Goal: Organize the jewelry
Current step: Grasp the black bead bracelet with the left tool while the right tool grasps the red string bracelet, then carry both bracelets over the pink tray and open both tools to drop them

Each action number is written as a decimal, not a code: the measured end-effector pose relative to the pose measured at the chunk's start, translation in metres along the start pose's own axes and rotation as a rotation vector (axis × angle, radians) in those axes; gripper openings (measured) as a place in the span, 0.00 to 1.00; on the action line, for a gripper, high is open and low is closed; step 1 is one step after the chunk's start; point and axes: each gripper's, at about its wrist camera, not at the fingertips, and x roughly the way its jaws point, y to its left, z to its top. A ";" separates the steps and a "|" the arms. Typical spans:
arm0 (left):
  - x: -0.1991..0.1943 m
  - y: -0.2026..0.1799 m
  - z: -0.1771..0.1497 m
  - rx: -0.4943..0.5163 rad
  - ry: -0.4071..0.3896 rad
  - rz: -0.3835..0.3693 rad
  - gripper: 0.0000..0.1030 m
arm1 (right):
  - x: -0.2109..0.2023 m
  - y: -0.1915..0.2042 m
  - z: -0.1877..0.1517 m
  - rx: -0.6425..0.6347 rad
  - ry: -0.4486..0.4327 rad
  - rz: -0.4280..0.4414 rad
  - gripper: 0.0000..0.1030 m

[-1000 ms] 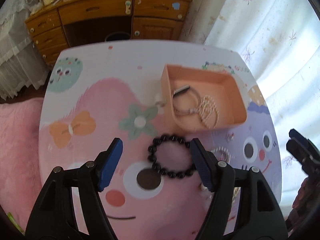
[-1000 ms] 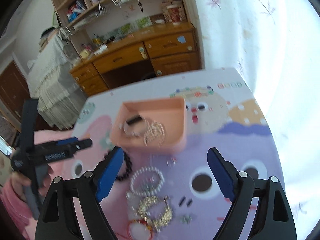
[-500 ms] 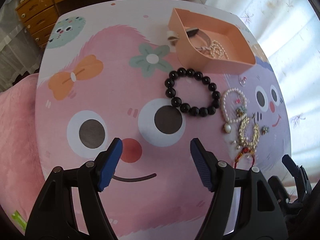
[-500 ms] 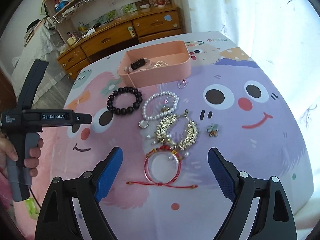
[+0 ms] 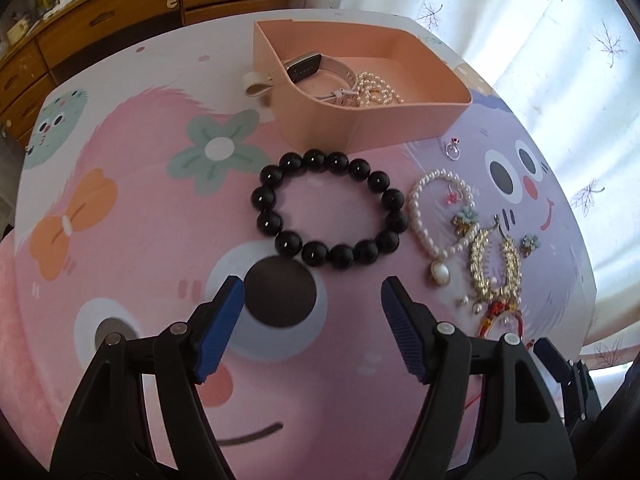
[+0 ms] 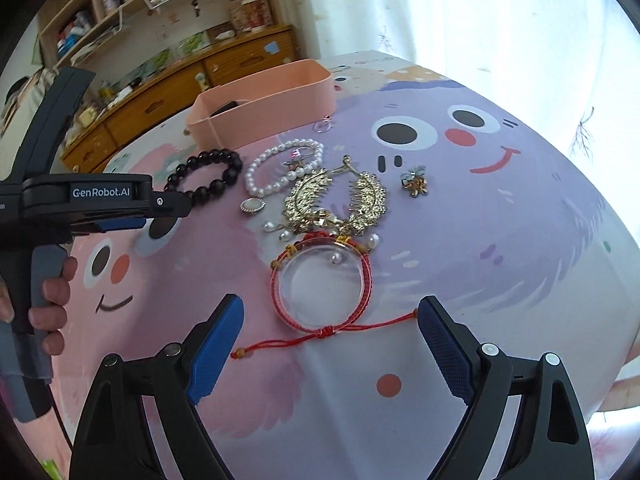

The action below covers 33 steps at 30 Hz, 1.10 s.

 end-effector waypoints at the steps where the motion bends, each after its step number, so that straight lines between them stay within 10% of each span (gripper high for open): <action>1: 0.003 0.000 0.003 -0.014 -0.002 0.000 0.67 | 0.001 0.002 -0.001 -0.001 -0.012 -0.006 0.87; 12: 0.015 0.018 0.035 -0.187 -0.104 0.075 0.67 | 0.021 0.017 0.011 -0.046 -0.008 -0.023 0.87; 18: 0.020 0.013 0.042 -0.173 -0.121 0.269 0.43 | 0.027 0.023 0.013 -0.158 0.020 -0.062 0.82; 22: 0.017 0.014 0.040 -0.176 -0.134 0.260 0.12 | 0.026 0.023 0.017 -0.183 0.038 -0.046 0.56; 33: 0.005 0.047 0.031 -0.343 -0.107 0.081 0.12 | 0.015 0.014 0.029 -0.219 0.142 0.100 0.56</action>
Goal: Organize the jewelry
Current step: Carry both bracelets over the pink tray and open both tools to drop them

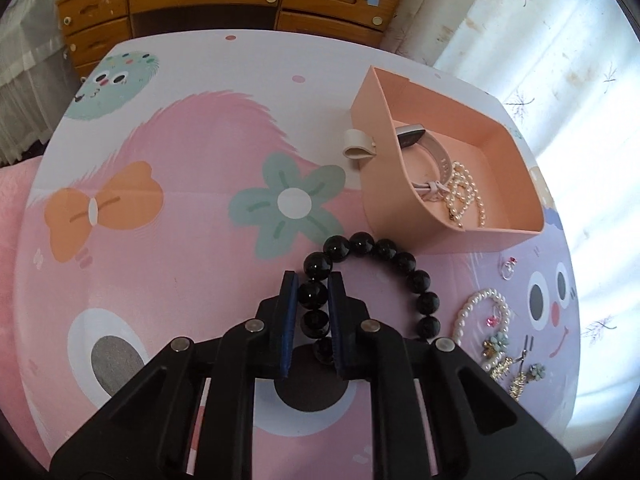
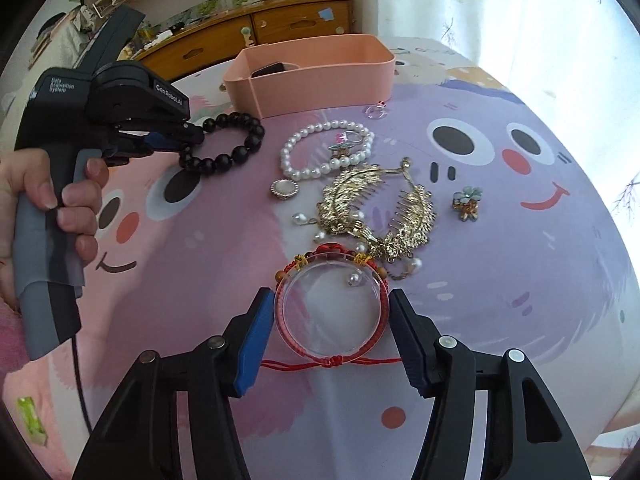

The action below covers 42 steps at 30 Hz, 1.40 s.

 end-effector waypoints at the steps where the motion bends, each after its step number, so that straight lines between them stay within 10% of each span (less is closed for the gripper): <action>1: -0.002 0.003 -0.002 0.000 -0.002 -0.009 0.12 | -0.002 0.002 0.001 0.002 0.001 0.021 0.56; 21: -0.134 0.009 0.011 0.062 -0.205 -0.210 0.12 | -0.030 0.068 0.083 -0.094 -0.140 0.305 0.56; 42: -0.136 -0.086 0.083 0.018 -0.328 -0.235 0.12 | -0.023 -0.051 0.226 -0.062 -0.242 0.360 0.57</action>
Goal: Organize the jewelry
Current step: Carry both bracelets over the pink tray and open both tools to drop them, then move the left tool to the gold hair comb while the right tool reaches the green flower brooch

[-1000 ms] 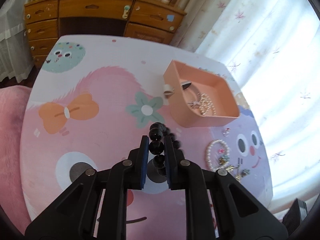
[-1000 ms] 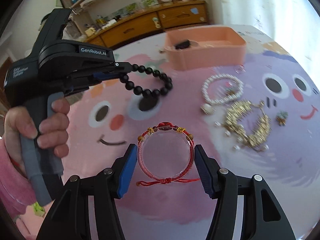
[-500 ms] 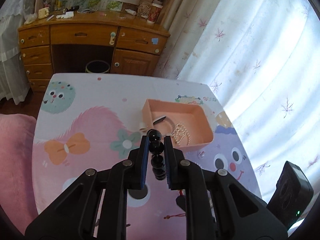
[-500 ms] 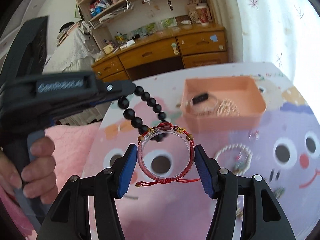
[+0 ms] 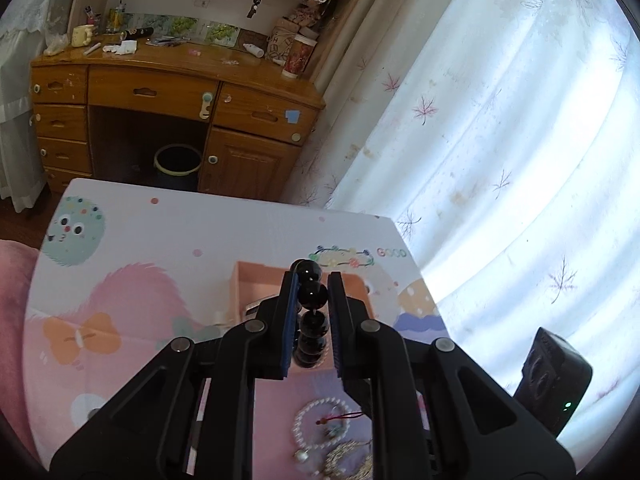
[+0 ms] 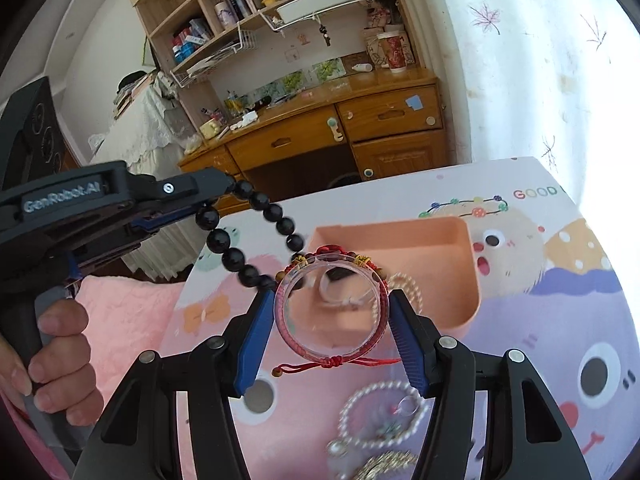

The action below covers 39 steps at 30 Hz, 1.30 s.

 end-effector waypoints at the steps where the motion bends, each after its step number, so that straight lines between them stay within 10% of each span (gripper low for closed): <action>1: 0.005 -0.004 0.001 0.003 -0.002 -0.001 0.12 | 0.002 -0.006 0.004 0.001 -0.004 -0.001 0.57; 6: 0.035 -0.030 0.003 0.038 0.011 0.021 0.12 | 0.010 -0.034 0.019 0.019 -0.028 -0.015 0.58; 10: 0.058 -0.040 0.003 0.026 0.063 0.058 0.15 | 0.021 -0.057 0.022 0.055 0.009 -0.012 0.84; 15: 0.068 -0.041 0.002 -0.002 0.081 0.119 0.47 | 0.021 -0.077 0.018 0.089 0.030 -0.018 0.84; 29: 0.031 -0.006 -0.035 -0.016 0.148 0.151 0.51 | -0.015 -0.082 -0.028 0.160 0.051 -0.131 0.84; 39: 0.002 0.030 -0.095 0.025 0.399 0.264 0.51 | -0.068 -0.062 -0.101 0.304 0.080 -0.182 0.87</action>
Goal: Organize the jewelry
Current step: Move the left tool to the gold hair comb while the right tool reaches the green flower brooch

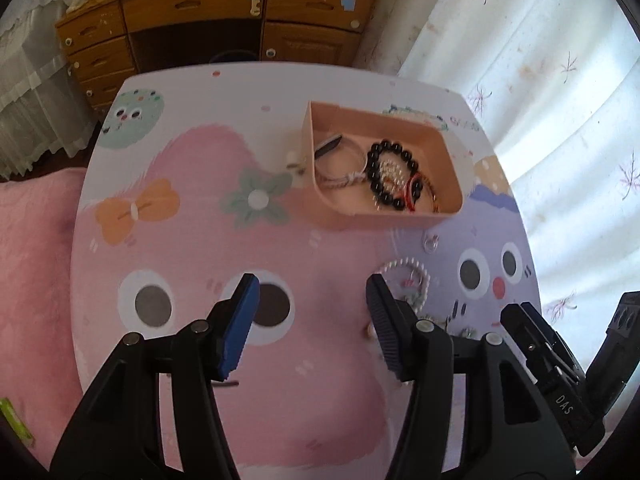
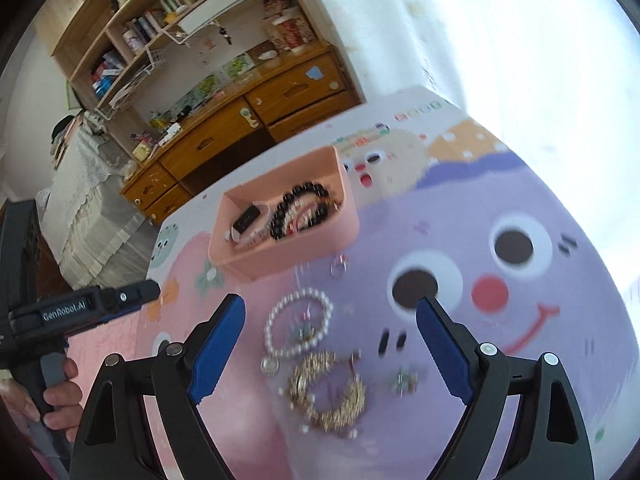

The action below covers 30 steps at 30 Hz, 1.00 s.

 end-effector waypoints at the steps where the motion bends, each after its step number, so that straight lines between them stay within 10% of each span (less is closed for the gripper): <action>1: 0.002 0.003 -0.010 0.007 0.020 0.002 0.51 | -0.002 -0.001 -0.012 0.021 0.019 -0.005 0.87; 13: 0.012 0.004 -0.097 0.055 0.155 -0.082 0.51 | -0.025 0.005 -0.126 -0.149 0.226 -0.095 0.88; 23: 0.036 0.000 -0.120 -0.022 0.284 -0.125 0.66 | -0.011 0.010 -0.134 -0.491 0.254 -0.256 0.81; 30: 0.049 -0.024 -0.109 -0.144 0.316 -0.128 0.74 | 0.002 0.003 -0.106 -0.679 0.232 -0.215 0.77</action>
